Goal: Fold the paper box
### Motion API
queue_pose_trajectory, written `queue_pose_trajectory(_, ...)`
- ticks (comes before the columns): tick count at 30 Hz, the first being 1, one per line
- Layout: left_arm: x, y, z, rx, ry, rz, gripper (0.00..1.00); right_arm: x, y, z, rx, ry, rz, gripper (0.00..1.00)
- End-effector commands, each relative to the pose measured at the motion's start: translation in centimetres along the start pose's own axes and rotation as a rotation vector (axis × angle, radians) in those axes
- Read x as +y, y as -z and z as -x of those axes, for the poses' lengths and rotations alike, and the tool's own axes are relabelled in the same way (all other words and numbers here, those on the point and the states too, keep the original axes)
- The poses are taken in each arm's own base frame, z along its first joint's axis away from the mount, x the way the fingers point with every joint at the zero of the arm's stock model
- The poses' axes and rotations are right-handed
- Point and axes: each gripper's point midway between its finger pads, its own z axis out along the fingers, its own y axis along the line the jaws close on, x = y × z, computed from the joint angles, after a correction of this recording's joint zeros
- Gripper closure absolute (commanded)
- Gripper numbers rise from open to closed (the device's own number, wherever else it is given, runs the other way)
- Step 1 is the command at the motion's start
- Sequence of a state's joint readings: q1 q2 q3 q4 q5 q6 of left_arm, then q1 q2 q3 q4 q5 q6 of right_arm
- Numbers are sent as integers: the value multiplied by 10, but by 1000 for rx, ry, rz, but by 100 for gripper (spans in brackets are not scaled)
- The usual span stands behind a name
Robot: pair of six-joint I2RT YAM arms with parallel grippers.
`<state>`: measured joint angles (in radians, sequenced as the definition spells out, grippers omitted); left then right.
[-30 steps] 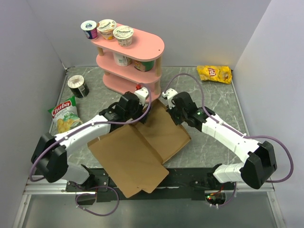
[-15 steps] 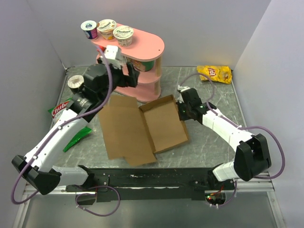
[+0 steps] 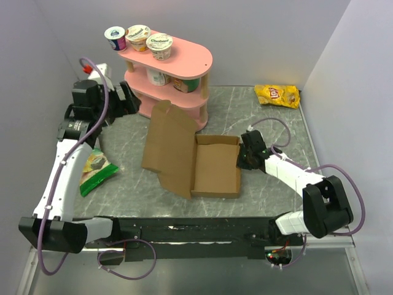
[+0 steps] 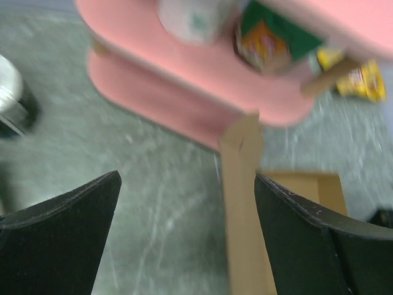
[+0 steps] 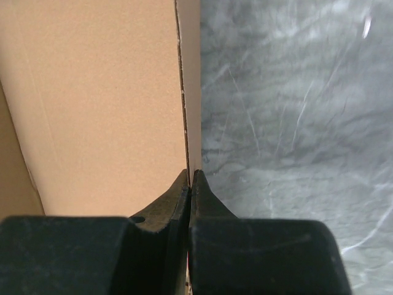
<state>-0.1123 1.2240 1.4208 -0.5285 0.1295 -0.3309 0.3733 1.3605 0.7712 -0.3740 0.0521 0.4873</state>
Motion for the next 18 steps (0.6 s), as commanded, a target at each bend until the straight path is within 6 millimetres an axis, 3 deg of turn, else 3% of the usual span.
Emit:
queue_pose_trajectory(1, -22, 4, -54, 192, 35, -159, 4, 13, 5, 20, -120, -147, 56, 100)
queue_pose_trajectory(5, -36, 9, -74, 217, 65, -268, 4, 11, 3, 20, -142, -195, 44, 100)
queue_pose_trajectory(11, -49, -3, -101, 323, 76, -348, 3, 9, 5, 15, -175, -246, 48, 100)
queue_pose_trajectory(13, -55, -7, -105, 343, 58, -363, 10, 8, 5, 16, -188, -255, 49, 100)
queue_pose_trajectory(14, -63, -6, -106, 345, 39, -377, 21, 6, 6, 15, -192, -259, 41, 100)
queue_pose_trajectory(18, -68, -13, -109, 357, -37, -324, 37, 2, 7, 15, -211, -264, 32, 100)
